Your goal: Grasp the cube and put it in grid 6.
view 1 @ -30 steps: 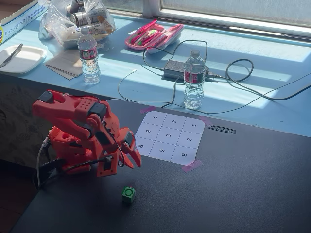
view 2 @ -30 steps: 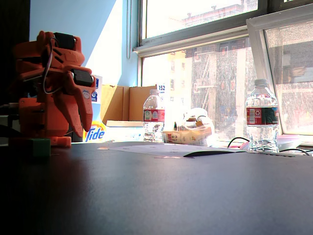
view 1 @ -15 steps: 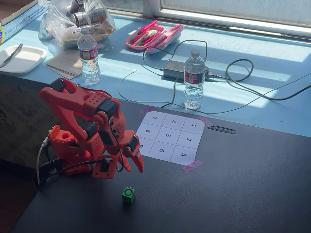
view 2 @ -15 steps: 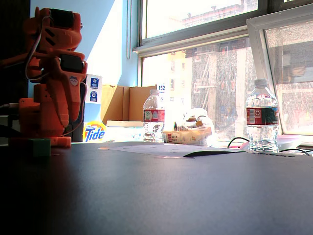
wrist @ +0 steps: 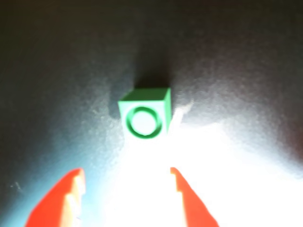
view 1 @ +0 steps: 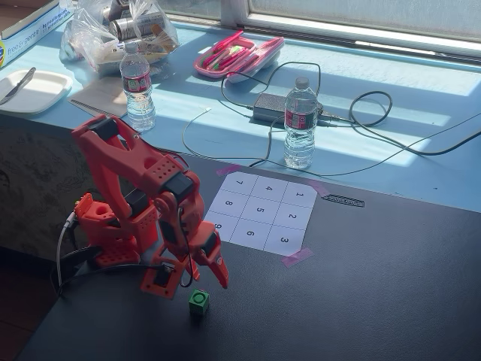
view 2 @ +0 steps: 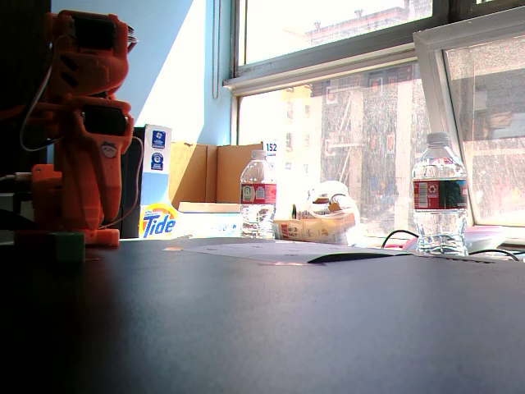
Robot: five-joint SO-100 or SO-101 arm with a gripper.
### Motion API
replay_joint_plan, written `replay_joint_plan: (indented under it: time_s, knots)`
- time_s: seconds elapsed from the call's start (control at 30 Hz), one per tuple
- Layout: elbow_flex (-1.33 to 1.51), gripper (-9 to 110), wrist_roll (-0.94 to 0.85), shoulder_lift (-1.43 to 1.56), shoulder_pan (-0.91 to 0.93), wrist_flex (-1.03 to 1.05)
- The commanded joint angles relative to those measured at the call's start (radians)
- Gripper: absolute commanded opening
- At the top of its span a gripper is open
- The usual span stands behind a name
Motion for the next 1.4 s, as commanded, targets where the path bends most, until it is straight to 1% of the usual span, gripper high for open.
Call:
replay_joint_plan:
  time_s: [0.0,0.3,0.5,0.7,0.9,1.1,1.27,1.37]
  knots:
    - [-0.057,31,-0.011,-0.029,0.006,-0.003]
    - [-0.186,33,-0.012,-0.172,0.044,0.109]
    - [-0.250,33,-0.034,-0.196,0.118,0.175]
    - [-0.253,33,-0.061,-0.196,0.164,0.213]
    - [-0.253,33,-0.081,-0.238,0.218,0.149]
    - [-0.249,33,-0.094,-0.273,0.232,0.098]
    - [-0.242,29,-0.100,-0.287,0.225,0.072]
    - [-0.236,28,-0.103,-0.288,0.225,0.063]
